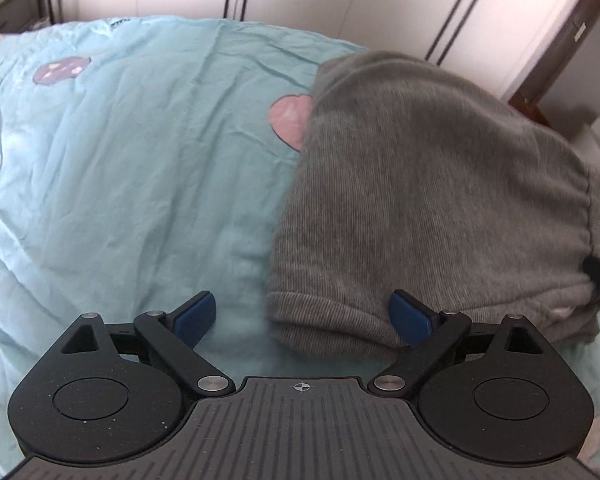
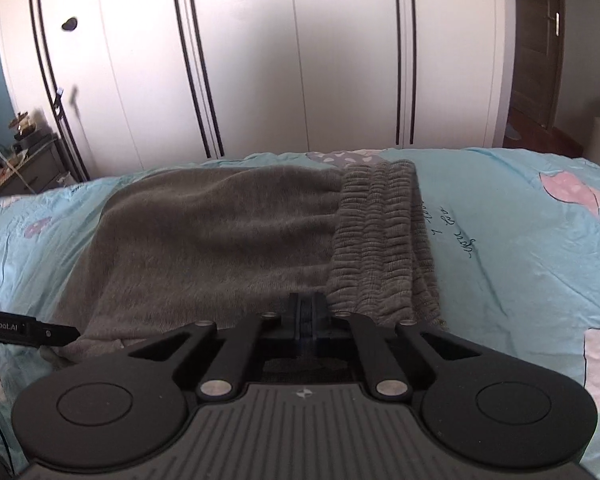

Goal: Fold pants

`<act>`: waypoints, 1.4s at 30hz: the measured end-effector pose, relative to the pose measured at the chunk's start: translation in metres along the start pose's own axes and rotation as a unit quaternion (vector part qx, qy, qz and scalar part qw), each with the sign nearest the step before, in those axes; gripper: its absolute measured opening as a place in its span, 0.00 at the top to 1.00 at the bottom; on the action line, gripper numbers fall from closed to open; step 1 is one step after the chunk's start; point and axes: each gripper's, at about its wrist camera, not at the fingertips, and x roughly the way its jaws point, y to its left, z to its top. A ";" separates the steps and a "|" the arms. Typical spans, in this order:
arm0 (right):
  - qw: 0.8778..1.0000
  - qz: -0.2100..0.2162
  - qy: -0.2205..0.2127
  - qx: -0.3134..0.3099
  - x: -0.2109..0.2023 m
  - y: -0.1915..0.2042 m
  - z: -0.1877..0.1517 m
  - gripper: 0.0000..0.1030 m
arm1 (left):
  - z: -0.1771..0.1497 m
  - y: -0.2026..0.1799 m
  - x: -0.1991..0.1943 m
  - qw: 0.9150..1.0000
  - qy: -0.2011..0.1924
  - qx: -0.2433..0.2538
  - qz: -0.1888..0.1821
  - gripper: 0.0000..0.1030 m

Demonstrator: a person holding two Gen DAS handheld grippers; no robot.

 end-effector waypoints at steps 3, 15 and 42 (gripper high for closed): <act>0.998 -0.018 0.009 -0.053 0.003 0.007 -0.004 0.96 | -0.003 -0.006 -0.001 1.000 0.010 0.019 0.022 0.04; 0.996 -0.065 0.047 0.047 -0.056 0.012 -0.037 0.06 | -0.075 -0.046 -0.071 0.996 -0.037 0.049 0.065 0.03; 0.987 -0.123 0.097 -0.036 -0.079 0.076 -0.070 0.05 | -0.099 -0.076 -0.071 0.992 -0.011 0.085 0.088 0.03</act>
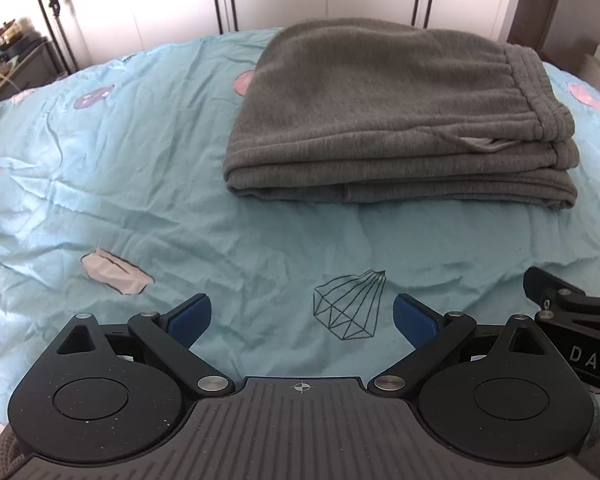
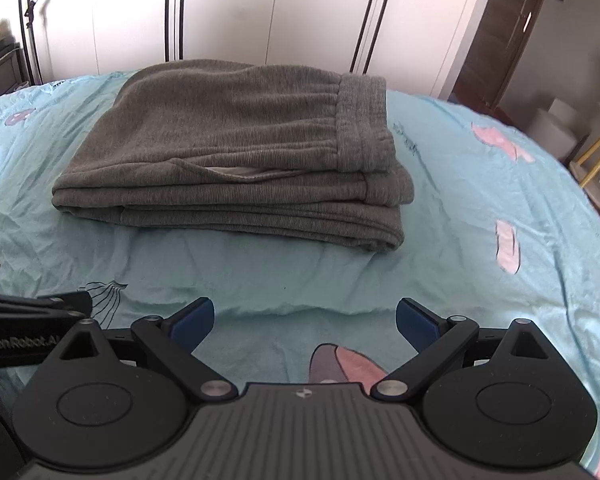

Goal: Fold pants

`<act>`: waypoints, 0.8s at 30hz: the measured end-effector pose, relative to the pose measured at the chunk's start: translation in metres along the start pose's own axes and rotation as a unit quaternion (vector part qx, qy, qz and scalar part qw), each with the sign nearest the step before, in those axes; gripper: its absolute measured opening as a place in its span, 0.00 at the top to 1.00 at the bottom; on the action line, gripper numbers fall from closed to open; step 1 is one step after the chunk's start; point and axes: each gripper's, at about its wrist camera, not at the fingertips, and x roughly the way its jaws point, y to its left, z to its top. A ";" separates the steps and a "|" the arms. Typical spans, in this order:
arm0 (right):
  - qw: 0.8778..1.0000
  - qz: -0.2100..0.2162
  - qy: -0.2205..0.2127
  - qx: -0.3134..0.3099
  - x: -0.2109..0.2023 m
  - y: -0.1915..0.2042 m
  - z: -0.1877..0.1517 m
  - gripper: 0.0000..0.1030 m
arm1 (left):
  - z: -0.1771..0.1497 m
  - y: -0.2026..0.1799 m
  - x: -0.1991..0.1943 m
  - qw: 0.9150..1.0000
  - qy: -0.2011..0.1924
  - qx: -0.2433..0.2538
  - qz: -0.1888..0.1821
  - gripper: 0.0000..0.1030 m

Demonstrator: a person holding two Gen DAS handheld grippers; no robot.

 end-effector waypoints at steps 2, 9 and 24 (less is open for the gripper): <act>1.000 0.001 -0.002 0.004 0.000 0.000 0.001 0.05 | 0.000 -0.001 0.002 1.000 0.002 0.001 0.003 0.03; 1.000 0.005 0.001 0.010 0.007 0.000 0.002 0.05 | 0.001 0.000 0.007 1.000 0.002 0.001 -0.006 0.03; 0.999 0.007 0.017 0.044 0.019 -0.012 0.001 0.05 | 0.001 -0.001 0.013 1.000 -0.005 0.001 0.002 0.03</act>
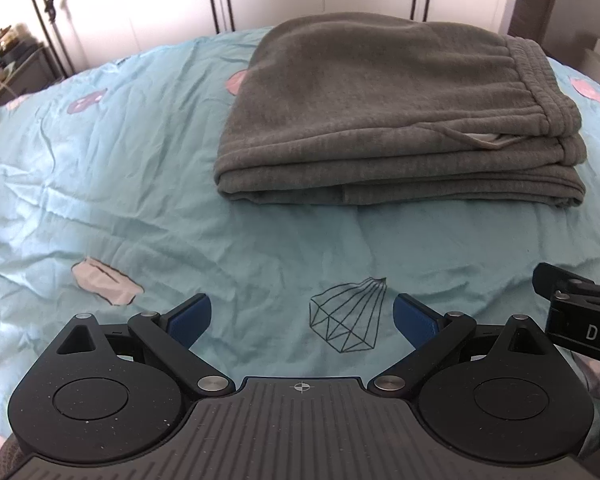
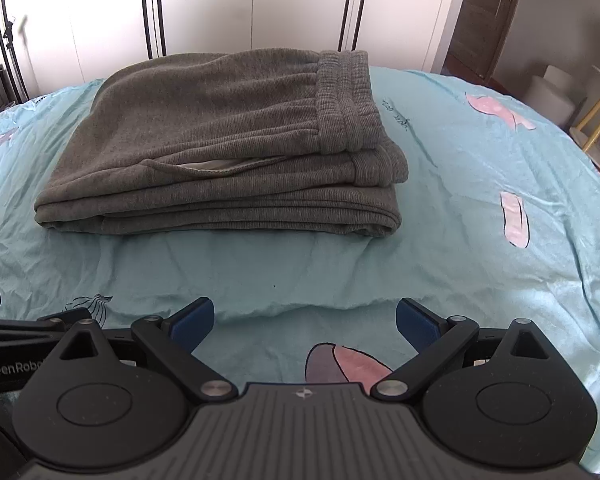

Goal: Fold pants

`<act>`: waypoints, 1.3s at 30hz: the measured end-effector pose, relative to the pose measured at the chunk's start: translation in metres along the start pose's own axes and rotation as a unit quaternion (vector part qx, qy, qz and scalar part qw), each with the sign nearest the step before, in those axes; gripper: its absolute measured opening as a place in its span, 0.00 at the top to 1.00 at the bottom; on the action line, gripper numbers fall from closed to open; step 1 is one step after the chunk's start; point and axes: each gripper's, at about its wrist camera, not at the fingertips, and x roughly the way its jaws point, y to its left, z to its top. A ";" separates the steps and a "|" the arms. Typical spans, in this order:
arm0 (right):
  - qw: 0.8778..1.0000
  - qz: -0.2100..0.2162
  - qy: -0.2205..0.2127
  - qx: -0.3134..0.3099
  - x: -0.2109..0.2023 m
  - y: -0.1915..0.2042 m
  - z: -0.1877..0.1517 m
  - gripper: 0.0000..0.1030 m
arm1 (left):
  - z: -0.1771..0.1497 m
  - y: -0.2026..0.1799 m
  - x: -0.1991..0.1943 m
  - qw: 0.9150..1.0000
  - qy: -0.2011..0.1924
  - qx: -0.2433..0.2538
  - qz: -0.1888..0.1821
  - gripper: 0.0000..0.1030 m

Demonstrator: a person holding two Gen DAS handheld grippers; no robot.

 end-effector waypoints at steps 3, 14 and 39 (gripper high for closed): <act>1.000 -0.003 0.000 0.004 0.001 -0.002 0.000 0.05 | 0.001 0.004 0.000 1.000 0.001 -0.013 -0.001 0.03; 1.000 0.006 -0.001 0.014 0.002 -0.007 0.000 0.05 | 0.001 0.004 0.002 1.000 0.006 -0.019 -0.002 0.02; 1.000 0.004 -0.009 0.009 -0.002 -0.005 -0.003 0.05 | 0.000 0.002 -0.009 0.999 -0.040 -0.014 -0.021 0.02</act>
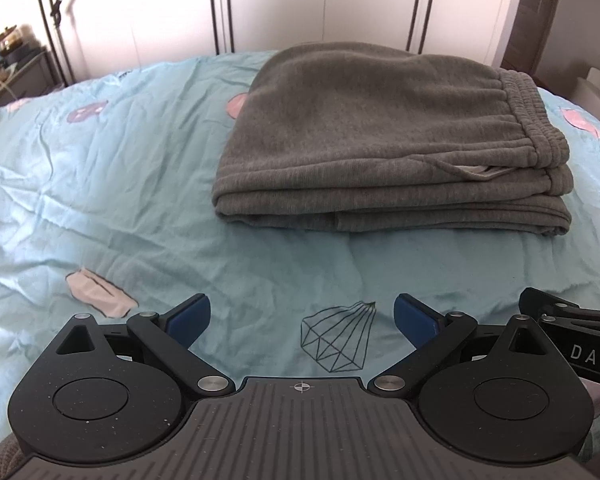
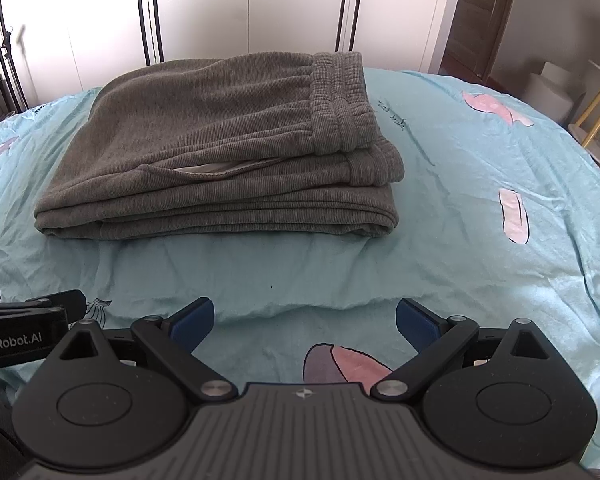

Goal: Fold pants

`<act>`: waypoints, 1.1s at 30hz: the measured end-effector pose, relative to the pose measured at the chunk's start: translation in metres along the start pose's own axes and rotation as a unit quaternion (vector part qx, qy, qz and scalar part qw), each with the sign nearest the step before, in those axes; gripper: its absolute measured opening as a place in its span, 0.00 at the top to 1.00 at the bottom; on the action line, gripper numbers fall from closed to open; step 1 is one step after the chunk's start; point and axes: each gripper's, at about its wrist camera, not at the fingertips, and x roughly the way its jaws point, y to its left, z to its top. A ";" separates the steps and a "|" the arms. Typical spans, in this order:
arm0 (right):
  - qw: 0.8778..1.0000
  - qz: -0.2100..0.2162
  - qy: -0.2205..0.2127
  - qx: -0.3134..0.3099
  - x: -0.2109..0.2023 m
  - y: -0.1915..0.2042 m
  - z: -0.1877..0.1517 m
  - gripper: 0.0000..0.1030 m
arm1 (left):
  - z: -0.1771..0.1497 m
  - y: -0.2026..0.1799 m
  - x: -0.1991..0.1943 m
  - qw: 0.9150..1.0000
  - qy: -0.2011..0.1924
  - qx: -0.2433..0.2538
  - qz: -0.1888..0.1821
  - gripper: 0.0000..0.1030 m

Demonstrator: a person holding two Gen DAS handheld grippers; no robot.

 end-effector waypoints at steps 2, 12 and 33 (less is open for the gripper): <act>1.000 0.000 0.000 0.000 0.000 0.000 0.000 0.05 | 0.000 -0.001 0.000 1.000 0.000 0.003 0.001 0.02; 1.000 -0.002 0.000 0.003 0.000 -0.001 0.000 0.05 | 0.000 -0.002 0.001 1.000 0.002 0.010 -0.001 0.02; 1.000 -0.004 0.001 0.001 0.000 0.000 -0.001 0.05 | 0.000 -0.002 0.002 1.000 0.008 0.007 -0.012 0.02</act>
